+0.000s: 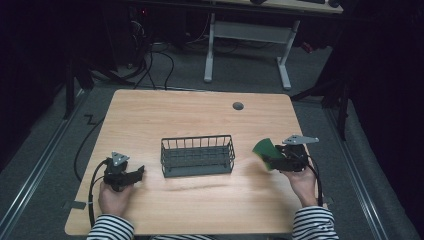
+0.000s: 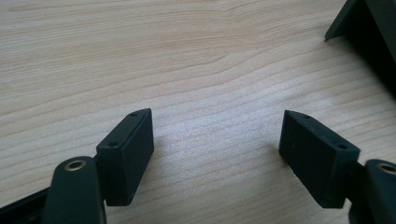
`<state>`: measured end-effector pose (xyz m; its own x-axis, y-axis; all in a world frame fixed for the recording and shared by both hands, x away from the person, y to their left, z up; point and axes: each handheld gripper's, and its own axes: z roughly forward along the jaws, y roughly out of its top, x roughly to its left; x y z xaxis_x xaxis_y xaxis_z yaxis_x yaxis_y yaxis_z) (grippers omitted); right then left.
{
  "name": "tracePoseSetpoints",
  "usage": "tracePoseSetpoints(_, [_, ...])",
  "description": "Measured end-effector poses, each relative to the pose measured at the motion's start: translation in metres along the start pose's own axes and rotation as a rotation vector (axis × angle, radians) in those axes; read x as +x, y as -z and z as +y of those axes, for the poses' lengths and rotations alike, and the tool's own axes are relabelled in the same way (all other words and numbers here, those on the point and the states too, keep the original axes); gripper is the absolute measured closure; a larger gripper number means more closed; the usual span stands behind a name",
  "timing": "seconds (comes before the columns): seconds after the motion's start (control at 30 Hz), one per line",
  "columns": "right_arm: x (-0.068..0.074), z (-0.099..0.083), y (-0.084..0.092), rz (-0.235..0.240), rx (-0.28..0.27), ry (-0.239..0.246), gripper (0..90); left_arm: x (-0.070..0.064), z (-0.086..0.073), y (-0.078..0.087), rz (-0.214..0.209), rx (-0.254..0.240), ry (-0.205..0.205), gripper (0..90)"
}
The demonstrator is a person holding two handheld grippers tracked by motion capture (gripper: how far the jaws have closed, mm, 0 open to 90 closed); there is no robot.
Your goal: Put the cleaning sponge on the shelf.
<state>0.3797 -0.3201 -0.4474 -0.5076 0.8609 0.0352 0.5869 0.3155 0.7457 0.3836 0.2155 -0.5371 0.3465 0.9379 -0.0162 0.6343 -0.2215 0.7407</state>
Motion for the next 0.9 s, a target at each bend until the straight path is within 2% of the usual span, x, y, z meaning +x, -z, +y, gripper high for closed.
tracePoseSetpoints(0.23, [0.013,0.017,0.005,0.034,-0.03,0.016,30.7,0.0,0.0,0.0,-0.001,0.0,0.001,26.8])
tracePoseSetpoints(0.57, [0.031,0.041,0.006,0.075,-0.059,0.066,30.7,0.0,0.0,0.0,-0.001,0.0,-0.001,26.7])
tracePoseSetpoints(0.9, [0.056,0.067,-0.003,0.113,-0.075,0.13,30.7,0.0,0.0,0.0,-0.002,0.0,-0.002,26.6])
